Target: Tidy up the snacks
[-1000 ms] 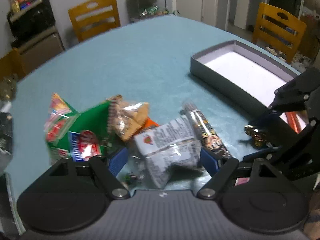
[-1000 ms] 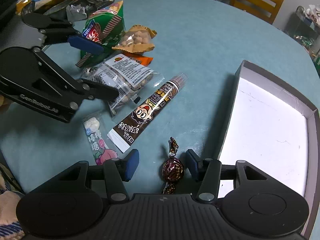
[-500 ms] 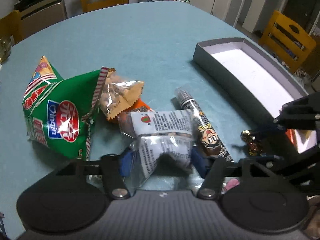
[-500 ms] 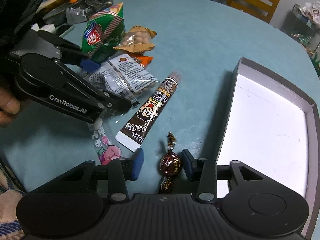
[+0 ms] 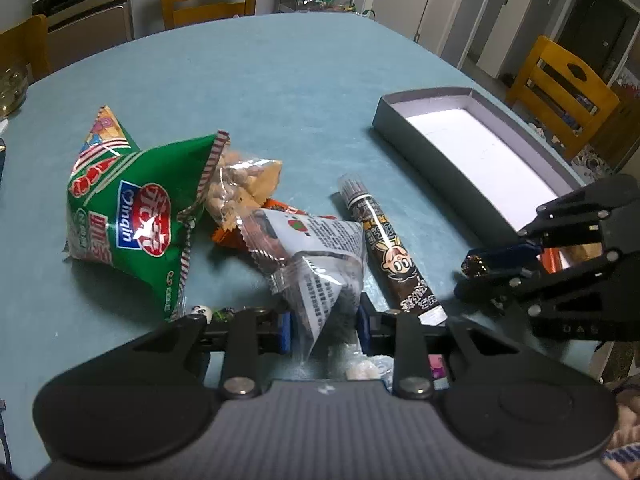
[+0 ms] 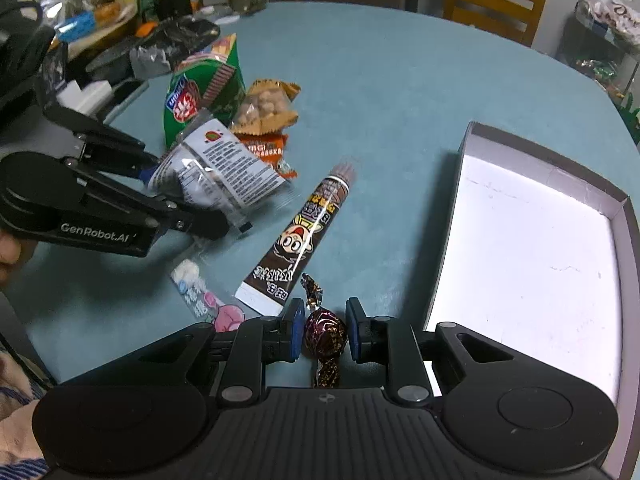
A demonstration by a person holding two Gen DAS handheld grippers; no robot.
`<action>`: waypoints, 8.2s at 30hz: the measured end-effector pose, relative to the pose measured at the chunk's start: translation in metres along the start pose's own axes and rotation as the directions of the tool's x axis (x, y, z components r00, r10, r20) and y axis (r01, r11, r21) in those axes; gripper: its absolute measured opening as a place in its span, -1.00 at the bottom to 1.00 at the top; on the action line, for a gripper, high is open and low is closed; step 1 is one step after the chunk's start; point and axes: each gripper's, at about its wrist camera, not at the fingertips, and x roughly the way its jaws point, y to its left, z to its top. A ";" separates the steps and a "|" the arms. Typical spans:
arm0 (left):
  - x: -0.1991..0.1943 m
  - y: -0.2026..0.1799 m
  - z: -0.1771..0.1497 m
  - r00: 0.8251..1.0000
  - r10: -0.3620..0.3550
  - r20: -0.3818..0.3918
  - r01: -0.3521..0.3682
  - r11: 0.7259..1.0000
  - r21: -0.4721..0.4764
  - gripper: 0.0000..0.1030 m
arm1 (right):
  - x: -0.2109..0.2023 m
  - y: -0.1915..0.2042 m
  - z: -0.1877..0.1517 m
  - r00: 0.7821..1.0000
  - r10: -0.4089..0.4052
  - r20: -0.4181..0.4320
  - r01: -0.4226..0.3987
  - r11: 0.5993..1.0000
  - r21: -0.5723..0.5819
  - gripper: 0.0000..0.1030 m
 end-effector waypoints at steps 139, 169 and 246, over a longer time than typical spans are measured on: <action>0.076 -0.151 0.067 0.901 -0.367 -0.229 0.412 0.890 0.194 0.02 | -0.051 -0.104 -0.064 0.963 -0.269 -0.027 0.261 0.900 0.349 -0.51; -0.005 -0.085 0.030 0.982 -0.186 0.011 0.169 0.913 0.370 0.65 | -0.056 -0.060 0.003 0.970 -0.187 0.155 0.155 0.968 0.198 0.03; -0.031 -0.013 -0.045 0.985 -0.161 -0.063 0.171 0.953 0.251 -0.95 | 0.036 -0.002 0.051 0.999 -0.013 0.047 0.010 0.998 0.067 -0.64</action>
